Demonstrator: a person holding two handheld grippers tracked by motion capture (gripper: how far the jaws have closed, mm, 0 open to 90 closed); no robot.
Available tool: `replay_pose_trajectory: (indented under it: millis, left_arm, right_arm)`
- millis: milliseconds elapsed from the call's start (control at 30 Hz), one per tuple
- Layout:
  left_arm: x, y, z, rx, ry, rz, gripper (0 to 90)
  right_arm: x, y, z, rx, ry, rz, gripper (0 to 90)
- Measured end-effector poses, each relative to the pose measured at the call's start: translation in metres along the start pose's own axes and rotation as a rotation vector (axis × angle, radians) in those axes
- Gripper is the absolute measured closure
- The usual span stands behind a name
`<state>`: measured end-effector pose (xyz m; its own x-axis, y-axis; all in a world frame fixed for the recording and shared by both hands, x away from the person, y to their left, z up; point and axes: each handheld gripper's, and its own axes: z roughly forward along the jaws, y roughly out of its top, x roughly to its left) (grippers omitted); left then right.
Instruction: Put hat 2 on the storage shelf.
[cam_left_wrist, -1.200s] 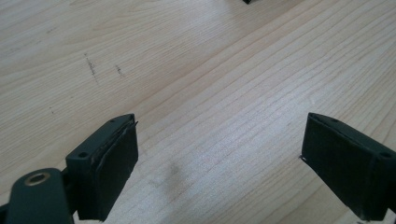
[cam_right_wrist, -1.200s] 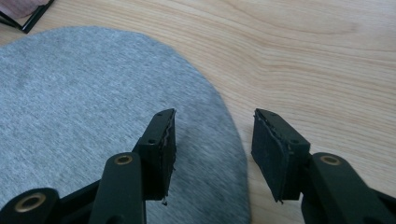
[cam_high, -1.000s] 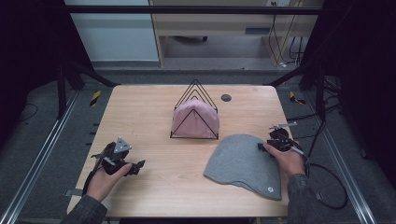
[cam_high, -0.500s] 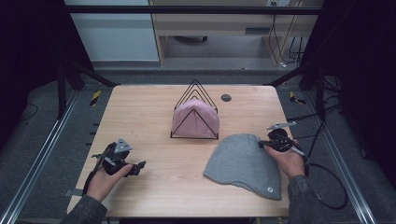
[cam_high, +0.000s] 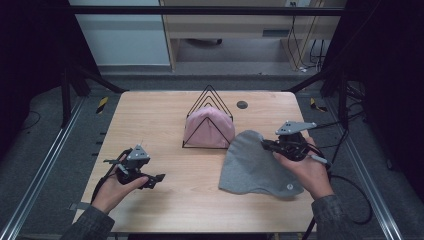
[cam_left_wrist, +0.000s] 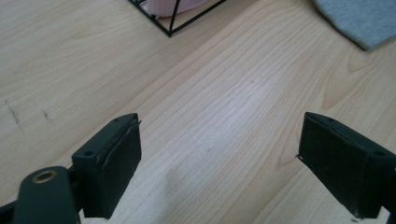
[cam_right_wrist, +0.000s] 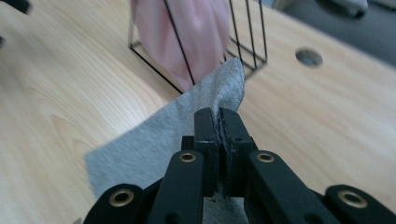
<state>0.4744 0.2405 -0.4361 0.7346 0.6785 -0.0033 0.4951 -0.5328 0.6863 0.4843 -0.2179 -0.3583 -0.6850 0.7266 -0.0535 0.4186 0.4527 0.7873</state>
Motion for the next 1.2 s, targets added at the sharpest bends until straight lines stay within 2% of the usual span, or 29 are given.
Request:
replay_pose_trajectory:
  millis: [300, 467, 733, 967, 1200]
  left_arm:
    - [-0.017, 0.037, -0.010, -0.028, -0.048, 0.074, 13.4]
    - [-0.024, 0.051, -0.015, -0.057, -0.069, 0.092, 13.9]
    - [-0.035, 0.066, -0.022, -0.086, -0.083, 0.119, 16.0]
    - [-0.035, 0.076, -0.025, -0.121, -0.082, 0.120, 17.5]
    - [-0.036, 0.083, -0.030, -0.131, -0.086, 0.145, 18.0]
  right_arm:
    - [0.030, 0.047, -0.025, -0.070, 0.052, -0.117, 87.4]
    - [0.042, 0.070, -0.034, -0.089, 0.066, -0.173, 87.4]
    - [0.057, 0.100, -0.037, -0.119, 0.088, -0.228, 87.4]
    - [0.077, 0.121, -0.030, -0.124, 0.126, -0.284, 87.4]
    - [0.095, 0.138, -0.026, -0.125, 0.150, -0.331, 87.4]
